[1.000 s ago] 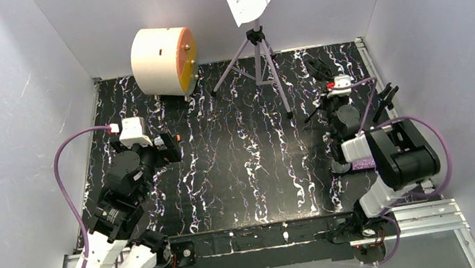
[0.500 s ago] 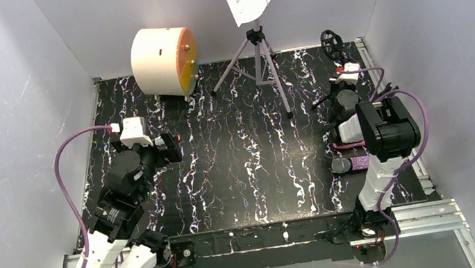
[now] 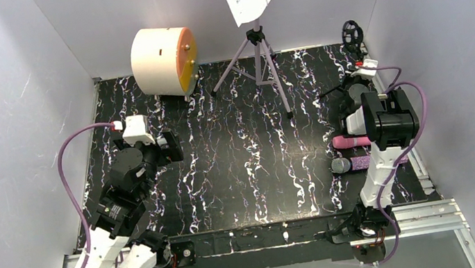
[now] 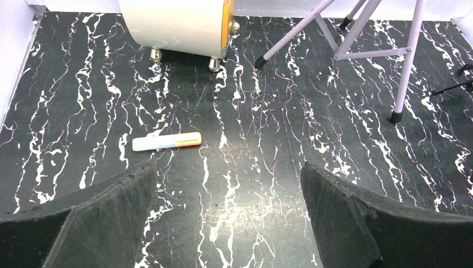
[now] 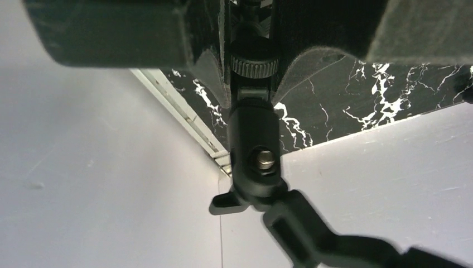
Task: Pack up the instrument practice props
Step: Place the microphone stand at the center of the board, then move the music stand to the center of the board.
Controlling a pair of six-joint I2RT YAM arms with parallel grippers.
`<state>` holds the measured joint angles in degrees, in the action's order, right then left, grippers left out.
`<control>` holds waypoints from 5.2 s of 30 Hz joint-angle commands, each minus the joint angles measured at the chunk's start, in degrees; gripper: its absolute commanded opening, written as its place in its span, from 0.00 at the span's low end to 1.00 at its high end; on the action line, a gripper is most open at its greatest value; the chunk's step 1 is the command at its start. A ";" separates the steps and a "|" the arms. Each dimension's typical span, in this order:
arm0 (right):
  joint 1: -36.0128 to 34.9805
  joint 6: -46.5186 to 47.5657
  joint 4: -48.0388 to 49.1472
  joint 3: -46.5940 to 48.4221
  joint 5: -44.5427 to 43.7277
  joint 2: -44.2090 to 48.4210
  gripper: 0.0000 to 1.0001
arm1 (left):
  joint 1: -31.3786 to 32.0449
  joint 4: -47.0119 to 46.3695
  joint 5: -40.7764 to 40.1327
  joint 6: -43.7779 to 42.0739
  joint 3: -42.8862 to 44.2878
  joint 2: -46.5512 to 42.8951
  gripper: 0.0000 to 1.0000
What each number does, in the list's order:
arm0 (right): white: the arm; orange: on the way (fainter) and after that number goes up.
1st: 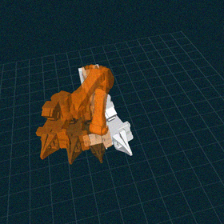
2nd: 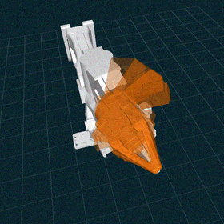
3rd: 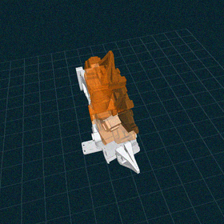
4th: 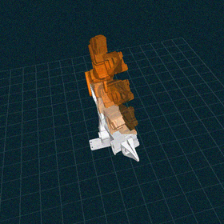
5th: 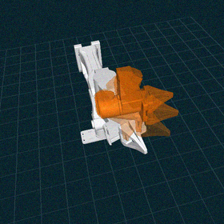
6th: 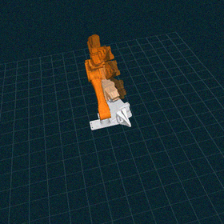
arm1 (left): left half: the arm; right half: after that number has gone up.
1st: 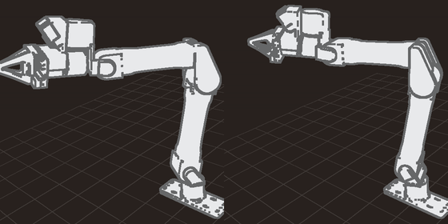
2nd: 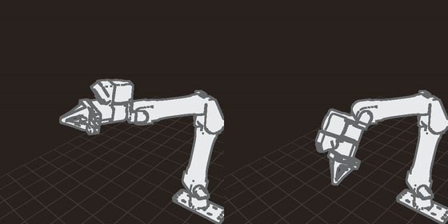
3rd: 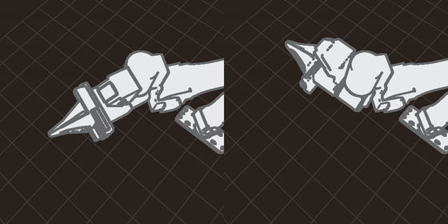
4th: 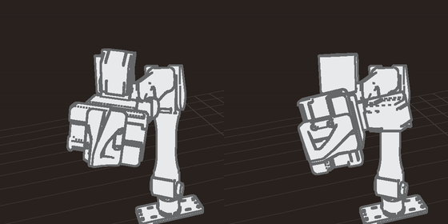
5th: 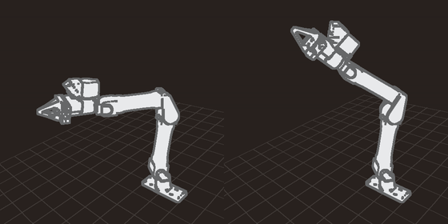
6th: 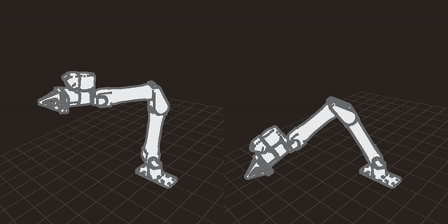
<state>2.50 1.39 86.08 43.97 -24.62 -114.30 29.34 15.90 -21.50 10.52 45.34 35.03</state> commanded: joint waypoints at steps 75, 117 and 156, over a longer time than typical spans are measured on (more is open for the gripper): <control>-18.55 -6.73 -47.96 17.82 40.36 5.41 0.40 | -1.31 -1.20 2.55 -0.22 -0.69 0.50 0.98; -50.57 -20.35 -53.98 -6.04 9.04 32.85 0.63 | -2.27 -3.49 9.45 -0.57 -1.83 1.26 0.98; -44.19 -15.01 -64.12 15.56 6.18 28.57 0.59 | -13.13 -6.83 25.65 5.50 -2.72 9.01 0.98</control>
<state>-42.37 -14.33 20.60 57.54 -16.99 -84.79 15.97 7.94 3.64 17.34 43.42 45.50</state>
